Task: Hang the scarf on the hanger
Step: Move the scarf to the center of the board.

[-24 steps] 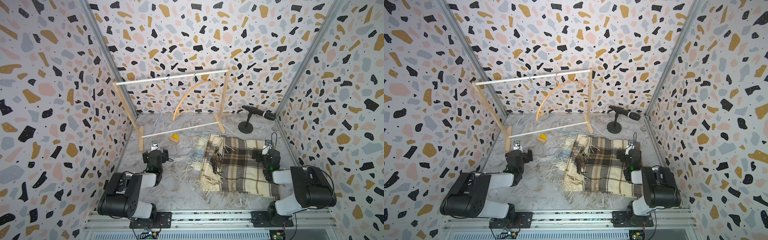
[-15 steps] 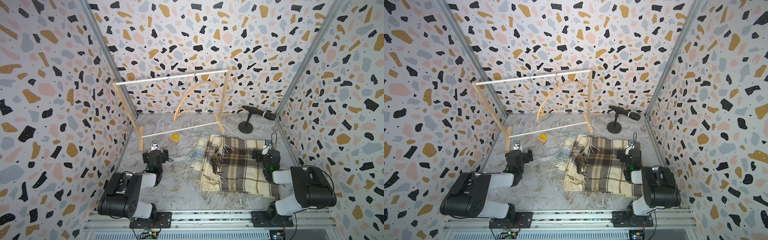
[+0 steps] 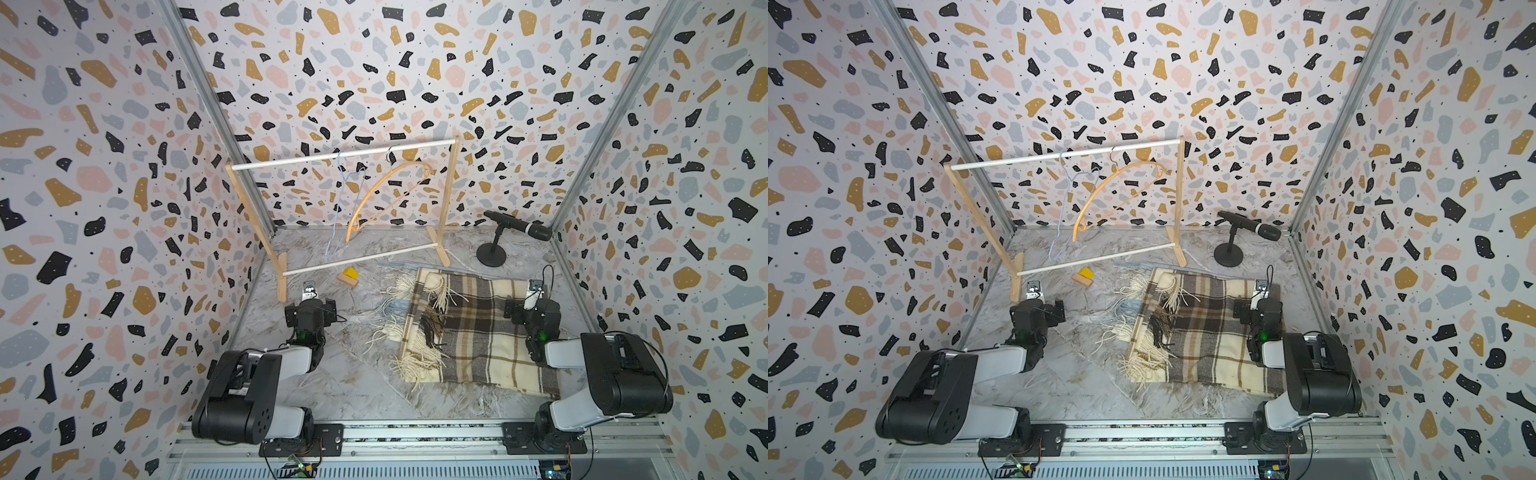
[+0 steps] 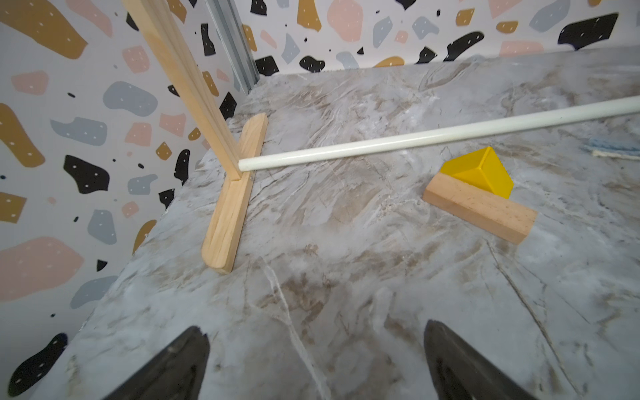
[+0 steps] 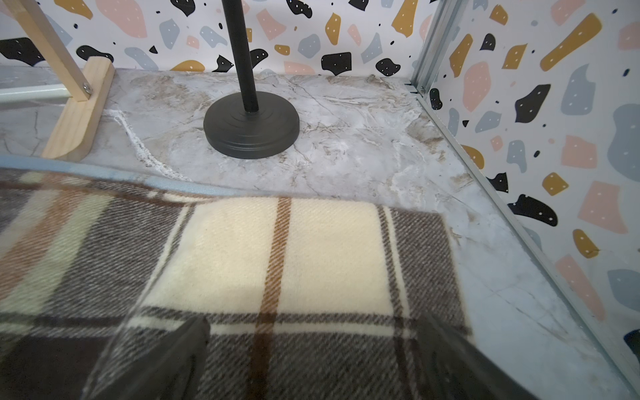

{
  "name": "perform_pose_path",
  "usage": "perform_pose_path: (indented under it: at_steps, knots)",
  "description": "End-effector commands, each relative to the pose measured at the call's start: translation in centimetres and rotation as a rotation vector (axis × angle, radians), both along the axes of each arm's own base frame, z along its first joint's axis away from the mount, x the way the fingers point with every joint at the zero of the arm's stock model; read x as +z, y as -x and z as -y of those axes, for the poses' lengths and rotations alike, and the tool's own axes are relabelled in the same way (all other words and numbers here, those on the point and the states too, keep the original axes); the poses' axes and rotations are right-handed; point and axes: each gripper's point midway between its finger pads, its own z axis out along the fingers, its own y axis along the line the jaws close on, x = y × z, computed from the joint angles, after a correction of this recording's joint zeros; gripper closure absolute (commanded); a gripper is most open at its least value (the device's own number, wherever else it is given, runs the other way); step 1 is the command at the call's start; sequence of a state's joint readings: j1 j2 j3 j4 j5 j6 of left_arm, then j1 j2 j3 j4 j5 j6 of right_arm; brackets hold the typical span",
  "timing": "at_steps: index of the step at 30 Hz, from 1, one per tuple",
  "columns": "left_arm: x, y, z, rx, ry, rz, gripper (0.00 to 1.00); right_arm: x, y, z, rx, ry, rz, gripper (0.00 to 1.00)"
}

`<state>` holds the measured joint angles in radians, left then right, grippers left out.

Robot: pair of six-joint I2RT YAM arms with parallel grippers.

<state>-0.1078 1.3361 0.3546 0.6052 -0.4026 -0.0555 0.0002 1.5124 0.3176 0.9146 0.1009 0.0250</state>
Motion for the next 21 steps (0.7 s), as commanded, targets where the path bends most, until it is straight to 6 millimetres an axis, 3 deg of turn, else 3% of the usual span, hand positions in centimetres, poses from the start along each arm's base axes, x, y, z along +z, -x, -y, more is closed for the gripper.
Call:
perform_pose_path:
  at_steps: [1, 6, 8, 15, 19, 21]
  knots:
    - [5.3, 0.0, -1.1, 0.103, 0.049, 0.061, 0.00, 0.7, -0.4, -0.3, 0.011, 0.001, 0.016, 0.00]
    - [10.3, 1.1, -0.9, 0.156, 0.249, 0.220, 0.00, 2.1, 0.0, 0.2, -0.015, 0.001, -0.020, 0.00]
    - [11.4, 1.5, -0.8, 0.169, 0.308, 0.219, 0.00, 4.0, 0.6, 0.3, -0.034, -0.024, -0.045, 0.00]
    - [12.4, 2.6, 2.4, 0.064, 0.492, 0.105, 0.00, 11.0, 2.8, -1.5, -0.020, -0.245, -0.064, 0.00]
    - [11.7, 2.9, 5.7, -0.070, 0.604, -0.003, 0.00, 11.4, 4.9, -3.6, 0.008, -0.411, -0.219, 0.00]
    - [10.8, 3.3, 7.1, -0.111, 0.654, -0.053, 0.00, 10.3, 6.0, -4.1, -0.017, -0.472, -0.310, 0.00]
